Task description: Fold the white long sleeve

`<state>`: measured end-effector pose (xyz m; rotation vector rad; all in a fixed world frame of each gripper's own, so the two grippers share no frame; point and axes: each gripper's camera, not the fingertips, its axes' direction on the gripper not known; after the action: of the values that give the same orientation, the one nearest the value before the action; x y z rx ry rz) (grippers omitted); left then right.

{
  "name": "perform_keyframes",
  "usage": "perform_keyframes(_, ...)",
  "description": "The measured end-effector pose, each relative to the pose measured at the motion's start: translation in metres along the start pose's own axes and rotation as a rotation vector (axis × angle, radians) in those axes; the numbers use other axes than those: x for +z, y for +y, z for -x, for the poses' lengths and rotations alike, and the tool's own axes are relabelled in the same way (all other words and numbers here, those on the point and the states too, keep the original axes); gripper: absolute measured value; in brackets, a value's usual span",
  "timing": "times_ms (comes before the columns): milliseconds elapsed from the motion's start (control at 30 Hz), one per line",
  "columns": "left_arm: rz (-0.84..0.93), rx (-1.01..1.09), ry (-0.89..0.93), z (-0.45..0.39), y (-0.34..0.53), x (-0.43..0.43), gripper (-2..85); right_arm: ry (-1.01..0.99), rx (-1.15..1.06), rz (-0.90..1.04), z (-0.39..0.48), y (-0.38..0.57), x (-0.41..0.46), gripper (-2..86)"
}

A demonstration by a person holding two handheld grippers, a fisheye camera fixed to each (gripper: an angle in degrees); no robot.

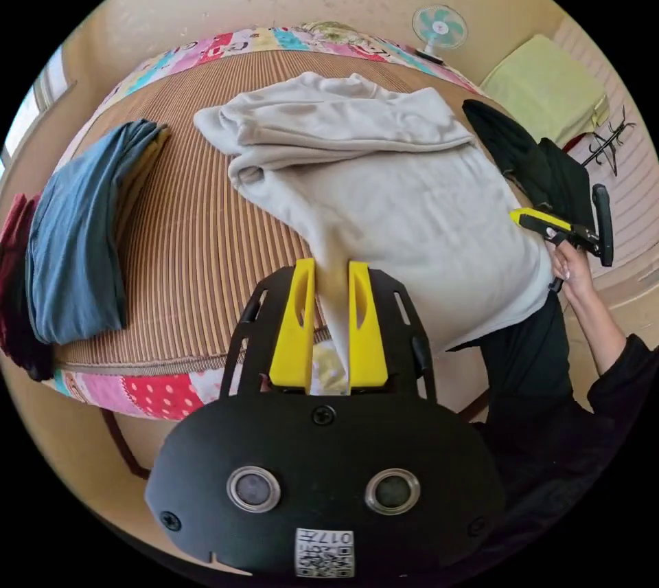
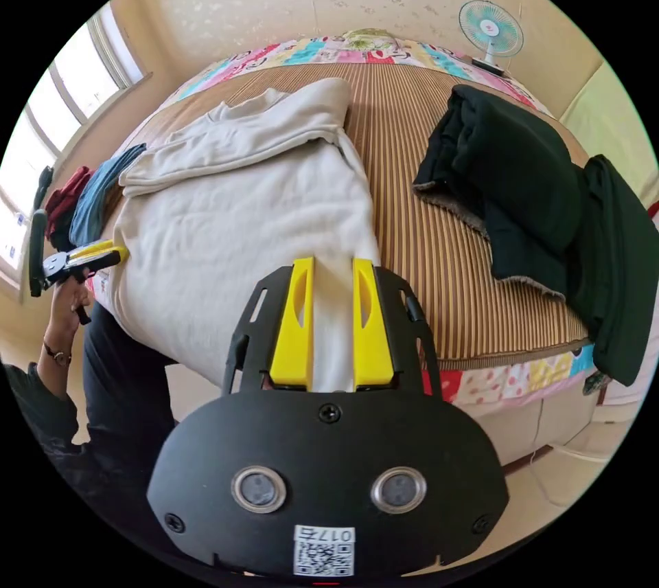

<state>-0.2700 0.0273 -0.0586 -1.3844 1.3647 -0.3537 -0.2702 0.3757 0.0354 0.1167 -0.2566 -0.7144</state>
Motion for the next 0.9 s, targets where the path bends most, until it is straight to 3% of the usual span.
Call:
perform_keyframes(100, 0.098, 0.051, -0.031, -0.005, -0.062, 0.01, 8.5, 0.04, 0.037, 0.046, 0.016, -0.046, 0.014, 8.4)
perform_keyframes(233, 0.074, 0.02, -0.049, 0.028, -0.145, 0.032, 6.5, 0.052, -0.036, 0.029, 0.039, -0.113, 0.041, 8.4)
perform_keyframes(367, 0.035, -0.122, -0.116, 0.063, -0.179, 0.011, 6.7, -0.129, 0.058, 0.025, 0.02, -0.171, 0.028, 7.6)
perform_keyframes(433, -0.176, -0.127, -0.074, 0.076, -0.148, -0.036, 7.3, -0.186, 0.076, -0.154, 0.007, -0.158, -0.013, 8.3)
perform_keyframes(500, -0.24, -0.13, -0.045, 0.083, -0.11, -0.055, 10.0, -0.172, 0.123, -0.192, -0.011, -0.124, -0.044, 10.7)
perform_keyframes(700, -0.111, -0.226, 0.115, 0.106, 0.027, -0.036, 14.6, -0.24, 0.207, 0.024, -0.053, -0.004, -0.019, 12.3)
perform_keyframes(733, -0.075, -0.241, 0.166, 0.106, 0.047, -0.026, 14.4, -0.252, 0.2, -0.017, -0.054, 0.007, -0.021, 11.2)
perform_keyframes(800, -0.135, -0.224, 0.171, 0.097, 0.072, -0.028, 12.4, -0.267, 0.221, -0.009, -0.057, 0.029, -0.028, 7.3)
perform_keyframes(900, -0.08, -0.172, 0.151, 0.085, 0.087, -0.033, 6.0, -0.393, 0.24, 0.023, -0.065, 0.039, -0.039, 4.6)
